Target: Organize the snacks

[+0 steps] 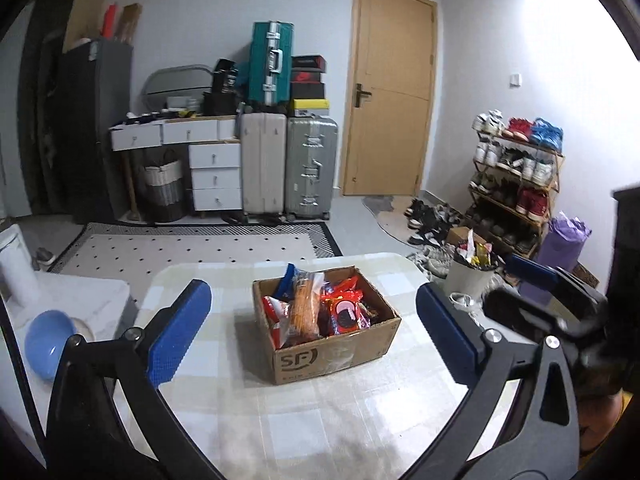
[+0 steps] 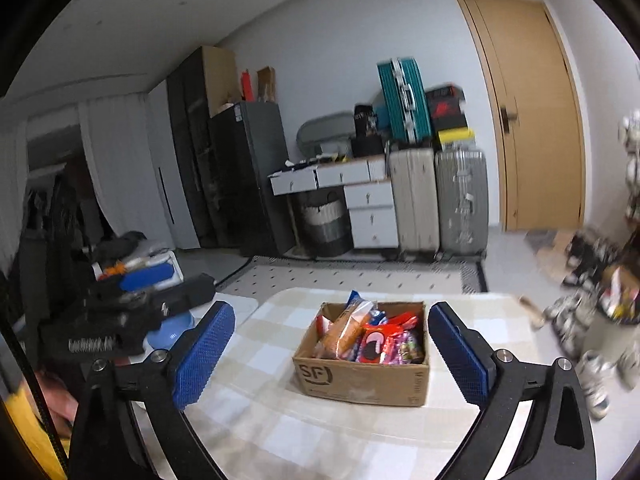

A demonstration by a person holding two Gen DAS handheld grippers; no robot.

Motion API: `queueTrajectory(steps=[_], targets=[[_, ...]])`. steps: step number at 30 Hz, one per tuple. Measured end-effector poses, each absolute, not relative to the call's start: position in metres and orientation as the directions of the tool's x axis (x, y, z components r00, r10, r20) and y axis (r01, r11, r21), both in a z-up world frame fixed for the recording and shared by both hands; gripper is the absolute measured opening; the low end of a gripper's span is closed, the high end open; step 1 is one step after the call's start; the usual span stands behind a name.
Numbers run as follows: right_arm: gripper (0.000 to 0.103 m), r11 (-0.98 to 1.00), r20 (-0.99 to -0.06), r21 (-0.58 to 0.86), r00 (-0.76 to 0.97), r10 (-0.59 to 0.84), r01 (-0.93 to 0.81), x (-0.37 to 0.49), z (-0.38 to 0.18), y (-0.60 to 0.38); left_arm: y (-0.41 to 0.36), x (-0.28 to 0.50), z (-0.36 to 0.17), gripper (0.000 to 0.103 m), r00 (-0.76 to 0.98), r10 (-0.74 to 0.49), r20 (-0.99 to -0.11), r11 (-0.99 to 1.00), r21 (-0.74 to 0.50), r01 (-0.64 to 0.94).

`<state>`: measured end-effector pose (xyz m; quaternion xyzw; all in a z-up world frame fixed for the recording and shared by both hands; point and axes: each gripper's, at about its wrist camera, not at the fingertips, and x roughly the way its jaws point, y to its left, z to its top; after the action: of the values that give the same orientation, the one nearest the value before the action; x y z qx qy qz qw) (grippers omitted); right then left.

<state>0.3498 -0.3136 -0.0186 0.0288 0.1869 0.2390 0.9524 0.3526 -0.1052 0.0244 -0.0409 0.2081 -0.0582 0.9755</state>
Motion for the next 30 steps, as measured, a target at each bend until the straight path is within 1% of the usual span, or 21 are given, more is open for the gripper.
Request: queueTrajectory(steps=[3,6,9,13,15,18,21,26,30], targets=[[0.102,0.892,-0.302,0.084,0.842,0.447,-0.443,0.318,-0.019,-0.314,-0.104,0.326,0.030,0.102,0.921,-0.094,-0.379,0.994,-0.090,0.064],[0.102,0.895,-0.302,0.057,0.847,0.437,-0.442,0.293,-0.026,-0.309,-0.105,0.296,0.026,0.102,0.927,-0.082,-0.366,0.995,-0.090,0.053],[0.102,0.896,-0.301,0.063,0.848,0.436,-0.439,0.271,-0.037,-0.305,-0.106,0.271,0.014,0.102,0.932,-0.049,-0.360,0.997,-0.077,0.023],[0.102,0.899,-0.288,0.083,0.853,0.435,-0.430,0.251,-0.053,-0.305,-0.105,0.245,-0.010,0.102,0.928,-0.042,-0.371,0.996,-0.084,0.012],[0.102,0.904,-0.287,0.098,0.858,0.426,-0.417,0.246,-0.059,-0.308,-0.107,0.235,-0.022,0.102,0.925,-0.020,-0.379,0.997,-0.072,-0.008],[0.102,0.904,-0.277,0.123,0.861,0.427,-0.409,0.239,-0.067,-0.315,-0.110,0.224,-0.039,0.102,0.919,-0.024,-0.394,0.998,-0.066,-0.002],[0.102,0.907,-0.298,0.134,0.857,0.421,-0.399,0.241,-0.075,-0.318,-0.112,0.220,-0.049,0.102,0.910,-0.016,-0.414,0.999,-0.053,-0.006],[0.102,0.903,-0.323,0.177,0.843,0.430,-0.393,0.242,-0.085,-0.322,-0.109,0.229,-0.053,0.102,0.898,-0.040,-0.438,0.996,-0.086,0.002],[0.102,0.901,-0.330,0.182,0.839,0.433,-0.393,0.243,-0.087,-0.321,-0.109,0.231,-0.061,0.102,0.881,-0.067,-0.468,0.993,-0.115,0.015]])
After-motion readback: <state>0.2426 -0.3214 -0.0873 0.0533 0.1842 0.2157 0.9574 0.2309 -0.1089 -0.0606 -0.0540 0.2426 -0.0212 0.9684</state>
